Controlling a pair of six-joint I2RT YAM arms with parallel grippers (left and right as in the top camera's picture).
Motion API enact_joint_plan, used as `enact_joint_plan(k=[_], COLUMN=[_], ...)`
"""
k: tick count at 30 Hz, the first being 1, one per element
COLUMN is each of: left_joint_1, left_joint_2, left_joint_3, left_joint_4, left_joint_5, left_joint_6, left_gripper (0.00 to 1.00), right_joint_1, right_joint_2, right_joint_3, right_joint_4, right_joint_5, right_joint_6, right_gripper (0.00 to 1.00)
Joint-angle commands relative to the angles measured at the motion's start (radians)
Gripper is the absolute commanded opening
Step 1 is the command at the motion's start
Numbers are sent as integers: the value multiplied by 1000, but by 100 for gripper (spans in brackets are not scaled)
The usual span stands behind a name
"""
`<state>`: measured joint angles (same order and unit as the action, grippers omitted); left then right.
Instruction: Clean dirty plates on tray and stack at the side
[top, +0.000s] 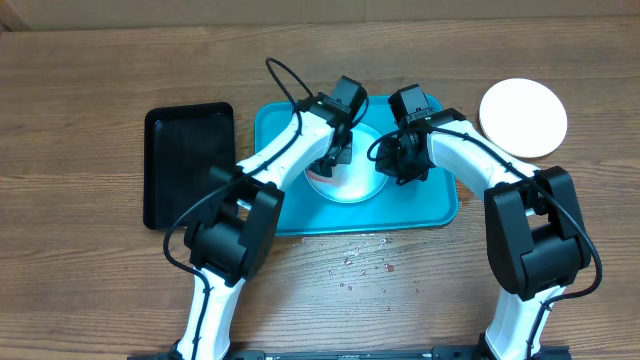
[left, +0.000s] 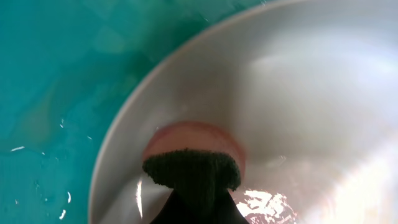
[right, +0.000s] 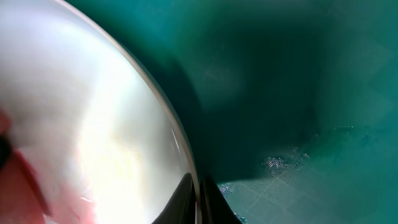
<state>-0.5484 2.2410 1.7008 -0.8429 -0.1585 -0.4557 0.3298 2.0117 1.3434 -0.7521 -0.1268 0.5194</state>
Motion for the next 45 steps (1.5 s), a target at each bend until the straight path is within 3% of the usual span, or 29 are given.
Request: enact_joint_plan(k=[1,12,19,28,35,45], left_joint_1=[-41,-66,-96,-34,27,-2], left_joint_2=[84,82,82,87,93,93], left_joint_3=[-69,-135,-135,-135,-137,-266], left_joint_4=[-20,18,137,265,206,157], left_joint_5=[41,81,85,98,100,77], left_joint_6=[22,64,97,97,103,146], left_gripper=[5,4,4,4,4,4], right_joint_1=[9,10,10,10,10,10], right_joint_2=[14,14,14,14,14,14], right_joint_3=[-3,-3,-3,-3,-3,-3], right_joint_4=[4,9,8,8,14,18], right_joint_5=[16,-6,-10,-10,-10,-10], right_joint_6=[9,10,10,9,9,9], right_gripper=[4,4,4,4,4,4])
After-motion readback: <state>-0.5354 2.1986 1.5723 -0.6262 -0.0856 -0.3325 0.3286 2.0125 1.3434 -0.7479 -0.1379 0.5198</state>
